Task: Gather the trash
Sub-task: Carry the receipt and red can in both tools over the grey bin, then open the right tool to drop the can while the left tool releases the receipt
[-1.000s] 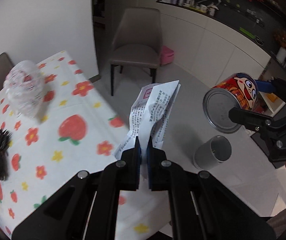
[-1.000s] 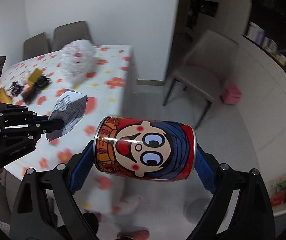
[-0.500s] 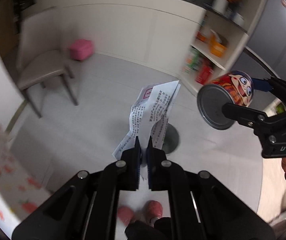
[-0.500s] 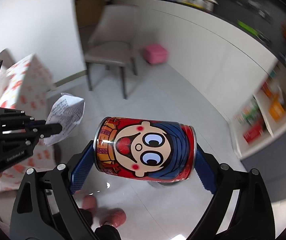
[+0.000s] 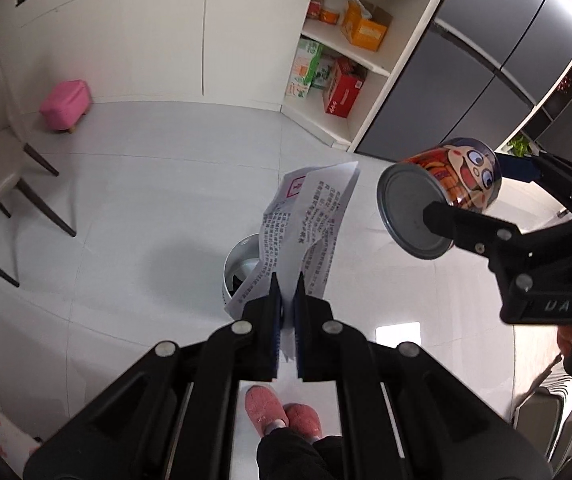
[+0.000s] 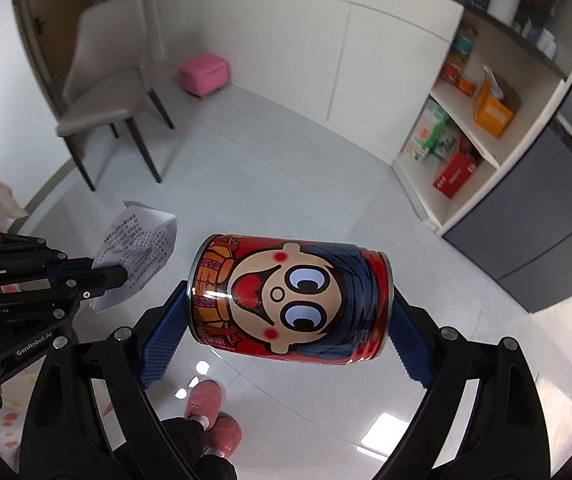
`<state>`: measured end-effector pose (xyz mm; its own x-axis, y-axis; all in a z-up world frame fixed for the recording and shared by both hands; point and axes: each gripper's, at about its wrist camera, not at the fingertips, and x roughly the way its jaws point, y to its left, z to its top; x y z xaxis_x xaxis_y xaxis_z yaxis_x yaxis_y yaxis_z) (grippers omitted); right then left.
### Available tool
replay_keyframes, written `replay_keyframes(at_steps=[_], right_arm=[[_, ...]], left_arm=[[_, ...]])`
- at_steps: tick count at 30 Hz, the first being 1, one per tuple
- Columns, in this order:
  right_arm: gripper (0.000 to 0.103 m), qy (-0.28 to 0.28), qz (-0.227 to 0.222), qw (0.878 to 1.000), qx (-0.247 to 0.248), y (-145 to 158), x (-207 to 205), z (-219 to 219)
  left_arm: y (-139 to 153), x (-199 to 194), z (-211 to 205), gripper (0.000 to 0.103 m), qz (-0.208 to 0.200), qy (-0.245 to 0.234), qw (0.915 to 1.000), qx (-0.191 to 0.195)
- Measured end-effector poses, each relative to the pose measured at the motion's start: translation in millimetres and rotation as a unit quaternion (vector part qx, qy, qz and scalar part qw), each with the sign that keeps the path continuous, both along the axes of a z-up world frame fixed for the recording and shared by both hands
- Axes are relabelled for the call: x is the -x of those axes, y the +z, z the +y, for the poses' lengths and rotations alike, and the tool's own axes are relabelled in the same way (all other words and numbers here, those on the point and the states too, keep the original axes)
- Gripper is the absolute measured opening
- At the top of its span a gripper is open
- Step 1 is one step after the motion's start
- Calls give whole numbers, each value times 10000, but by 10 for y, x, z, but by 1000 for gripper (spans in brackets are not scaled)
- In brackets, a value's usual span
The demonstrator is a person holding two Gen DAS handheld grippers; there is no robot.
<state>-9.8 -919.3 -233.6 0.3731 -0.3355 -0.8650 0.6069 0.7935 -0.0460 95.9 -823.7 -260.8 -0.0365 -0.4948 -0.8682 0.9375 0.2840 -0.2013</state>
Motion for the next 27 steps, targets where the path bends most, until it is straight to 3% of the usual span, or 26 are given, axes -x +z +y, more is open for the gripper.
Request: replay_keyframes(at_steps=[11,19,27], right_arm=[[87,-19,120,9990,-436,-1538,-216,-654],[88,233,274,9959,-828,-2755,-362,-852],[88,294,391,9924,-1131,-3326,-404,-937]], left_arm=[[-1491,-181,-645,6,51,-7,9987,-506],[-2562,-290,-780,6,29,129,9960,-879],[-3060,-300,-797,6,102,221,9933,-1129]])
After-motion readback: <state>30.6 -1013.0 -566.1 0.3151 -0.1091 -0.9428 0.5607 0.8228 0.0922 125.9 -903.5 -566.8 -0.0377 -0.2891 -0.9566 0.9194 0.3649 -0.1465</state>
